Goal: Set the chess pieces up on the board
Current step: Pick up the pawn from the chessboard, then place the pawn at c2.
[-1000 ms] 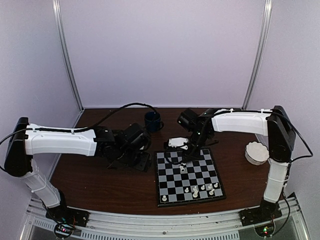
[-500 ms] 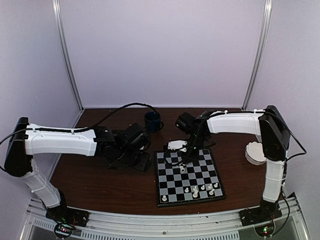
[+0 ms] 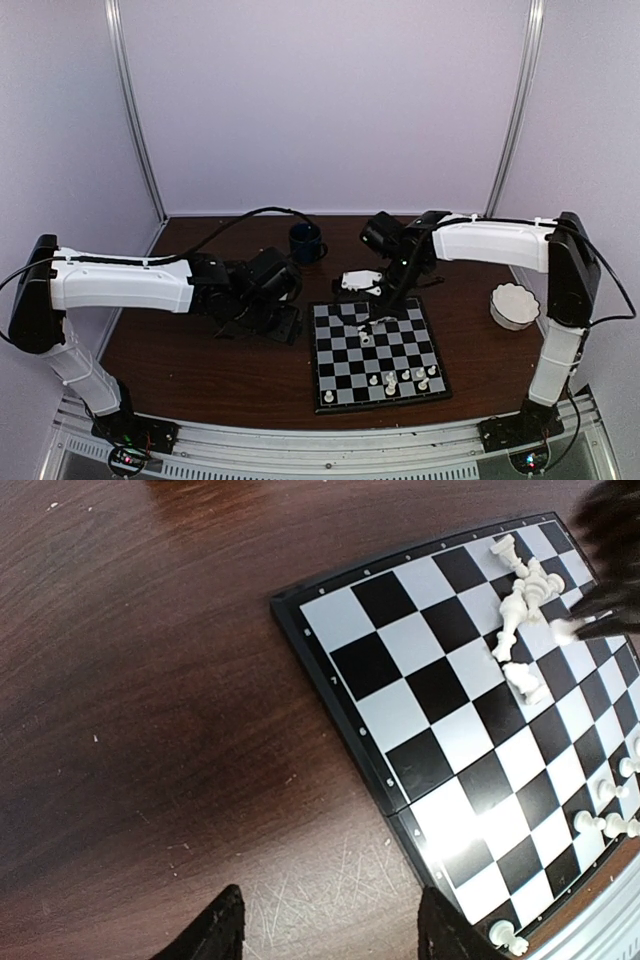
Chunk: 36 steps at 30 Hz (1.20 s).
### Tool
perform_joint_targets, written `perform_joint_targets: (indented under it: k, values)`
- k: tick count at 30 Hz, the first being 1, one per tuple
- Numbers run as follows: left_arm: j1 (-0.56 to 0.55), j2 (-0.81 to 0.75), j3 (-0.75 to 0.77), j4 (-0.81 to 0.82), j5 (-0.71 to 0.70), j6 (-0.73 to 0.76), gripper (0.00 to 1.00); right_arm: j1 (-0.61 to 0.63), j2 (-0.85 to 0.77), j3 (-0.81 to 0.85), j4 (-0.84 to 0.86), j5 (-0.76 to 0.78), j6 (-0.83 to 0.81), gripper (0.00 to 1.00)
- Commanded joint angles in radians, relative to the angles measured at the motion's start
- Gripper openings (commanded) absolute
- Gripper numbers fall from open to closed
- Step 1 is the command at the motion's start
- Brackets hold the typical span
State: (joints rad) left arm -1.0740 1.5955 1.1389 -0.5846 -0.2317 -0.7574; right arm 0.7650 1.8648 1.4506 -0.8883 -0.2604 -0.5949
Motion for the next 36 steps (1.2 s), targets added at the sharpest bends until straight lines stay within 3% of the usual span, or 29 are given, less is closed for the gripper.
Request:
perform_joint_targets:
  k: [1,9,18,36]
  values:
    - [0.006,-0.014,-0.007,0.021,-0.014,-0.001,0.59,0.010,-0.120,-0.035,-0.035,-0.026,0.011,0.03]
    - [0.007,-0.020,-0.012,0.026,-0.044,-0.022,0.59,0.163,-0.204,-0.111,-0.042,-0.079,-0.043,0.04]
    - [0.010,-0.066,-0.056,0.041,-0.060,-0.059,0.60,0.297,-0.131,-0.134,-0.046,-0.059,-0.084,0.04]
    - [0.017,-0.088,-0.074,0.033,-0.061,-0.049,0.60,0.323,-0.002,-0.096,-0.061,0.008,-0.097,0.06]
